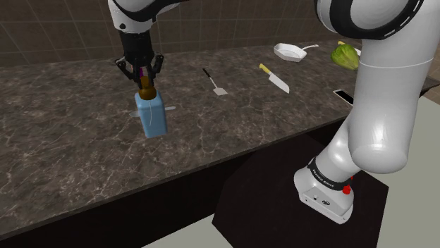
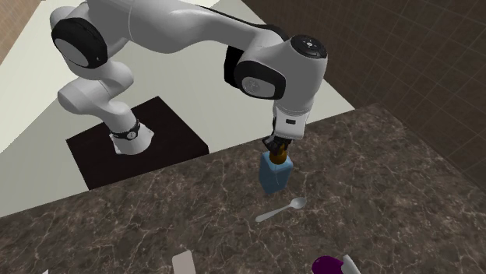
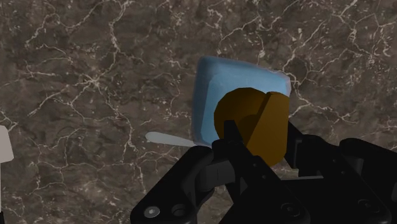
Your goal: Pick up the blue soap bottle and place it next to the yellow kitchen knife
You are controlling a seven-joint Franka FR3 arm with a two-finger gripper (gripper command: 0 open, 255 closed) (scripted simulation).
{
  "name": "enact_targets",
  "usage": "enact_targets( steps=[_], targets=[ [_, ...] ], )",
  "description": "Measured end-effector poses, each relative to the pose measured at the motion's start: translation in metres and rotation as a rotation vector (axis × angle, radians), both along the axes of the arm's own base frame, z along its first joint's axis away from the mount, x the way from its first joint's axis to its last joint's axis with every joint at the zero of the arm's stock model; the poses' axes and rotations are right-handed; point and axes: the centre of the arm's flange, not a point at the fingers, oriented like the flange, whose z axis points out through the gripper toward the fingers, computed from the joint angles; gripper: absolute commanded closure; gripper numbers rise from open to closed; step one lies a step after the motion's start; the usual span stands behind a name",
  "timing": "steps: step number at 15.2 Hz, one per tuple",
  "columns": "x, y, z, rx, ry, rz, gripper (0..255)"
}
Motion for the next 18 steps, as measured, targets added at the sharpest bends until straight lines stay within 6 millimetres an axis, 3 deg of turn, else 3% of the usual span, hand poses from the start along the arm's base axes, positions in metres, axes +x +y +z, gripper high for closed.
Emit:
enact_targets(
  steps=[6, 18],
  targets=[
    [0.0, -0.001, 0.01, 0.0, 0.001, 0.0, 255],
    [-0.001, 0.001, 0.073, 0.0, 0.0, 0.0, 255]
  ],
)
